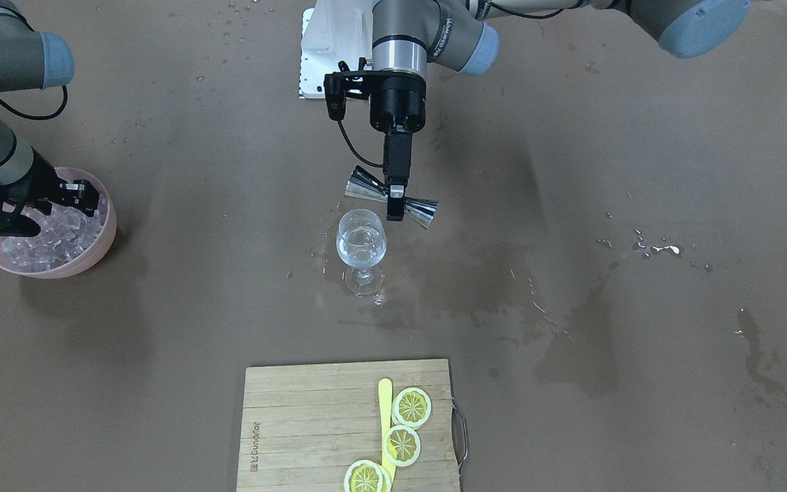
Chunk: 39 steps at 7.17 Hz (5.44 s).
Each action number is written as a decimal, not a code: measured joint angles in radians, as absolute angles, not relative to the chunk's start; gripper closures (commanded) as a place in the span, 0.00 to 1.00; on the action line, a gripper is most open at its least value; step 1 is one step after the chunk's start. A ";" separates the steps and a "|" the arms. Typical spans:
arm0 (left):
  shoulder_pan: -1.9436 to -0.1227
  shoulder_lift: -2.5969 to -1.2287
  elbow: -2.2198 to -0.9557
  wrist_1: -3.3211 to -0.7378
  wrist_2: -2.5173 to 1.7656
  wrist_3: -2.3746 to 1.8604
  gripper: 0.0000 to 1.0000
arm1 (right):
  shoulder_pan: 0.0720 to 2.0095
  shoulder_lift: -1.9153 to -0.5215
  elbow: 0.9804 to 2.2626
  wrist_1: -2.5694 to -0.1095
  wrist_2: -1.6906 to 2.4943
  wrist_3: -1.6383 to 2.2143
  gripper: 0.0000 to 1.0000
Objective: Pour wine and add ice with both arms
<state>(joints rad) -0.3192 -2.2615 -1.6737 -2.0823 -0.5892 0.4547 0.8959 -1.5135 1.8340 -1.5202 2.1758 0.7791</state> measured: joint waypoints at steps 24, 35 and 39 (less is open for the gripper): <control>-0.911 -1.761 -1.607 -2.619 -1.551 -0.850 1.00 | 0.997 -1.520 1.906 -1.542 2.180 0.782 0.77; -0.919 -1.542 -1.314 -3.165 -1.431 -0.785 1.00 | 1.093 -1.446 1.924 -1.589 2.200 0.785 0.77; -0.907 -1.552 -1.216 -3.254 -1.359 -0.765 1.00 | 1.104 -1.300 1.916 -1.671 2.193 0.831 0.77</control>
<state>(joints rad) -0.9068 -1.5521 -1.2157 -3.2543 -1.3593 -0.7646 1.1037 -1.3003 1.9161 -1.6713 2.1926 0.8312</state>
